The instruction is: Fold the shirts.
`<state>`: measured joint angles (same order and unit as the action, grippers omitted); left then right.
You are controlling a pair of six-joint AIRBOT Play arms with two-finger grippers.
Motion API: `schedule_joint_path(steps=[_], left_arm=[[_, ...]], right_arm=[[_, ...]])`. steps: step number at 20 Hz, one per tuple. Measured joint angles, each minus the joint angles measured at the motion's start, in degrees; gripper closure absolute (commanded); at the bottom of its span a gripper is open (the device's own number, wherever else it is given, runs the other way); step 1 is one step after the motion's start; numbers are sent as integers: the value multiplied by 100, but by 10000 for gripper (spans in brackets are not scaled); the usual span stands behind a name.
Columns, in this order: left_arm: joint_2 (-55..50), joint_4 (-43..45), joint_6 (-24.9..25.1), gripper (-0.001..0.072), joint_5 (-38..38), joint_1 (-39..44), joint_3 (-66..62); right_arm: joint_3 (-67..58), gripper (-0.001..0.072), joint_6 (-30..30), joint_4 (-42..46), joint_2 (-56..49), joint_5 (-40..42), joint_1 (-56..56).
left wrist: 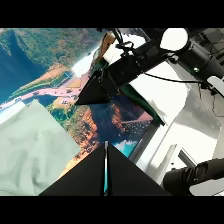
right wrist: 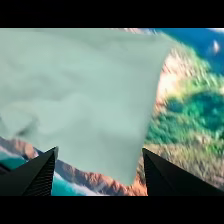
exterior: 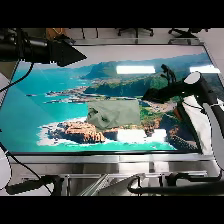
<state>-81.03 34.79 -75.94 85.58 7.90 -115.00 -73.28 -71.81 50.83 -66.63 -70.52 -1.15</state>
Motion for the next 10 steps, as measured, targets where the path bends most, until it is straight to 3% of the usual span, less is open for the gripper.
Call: schedule_joint_path(steps=[8, 9, 10], left_arm=[[0, 0, 7, 692, 87, 0, 0], [0, 0, 7, 692, 107, 0, 0], [0, 0, 7, 692, 120, 0, 0]], right_arm=[[542, 113, 267, -136, -997, 494, 525], [546, 157, 376, -356, -1104, 503, 581], [551, 403, 492, -555, -1185, 553, 623]])
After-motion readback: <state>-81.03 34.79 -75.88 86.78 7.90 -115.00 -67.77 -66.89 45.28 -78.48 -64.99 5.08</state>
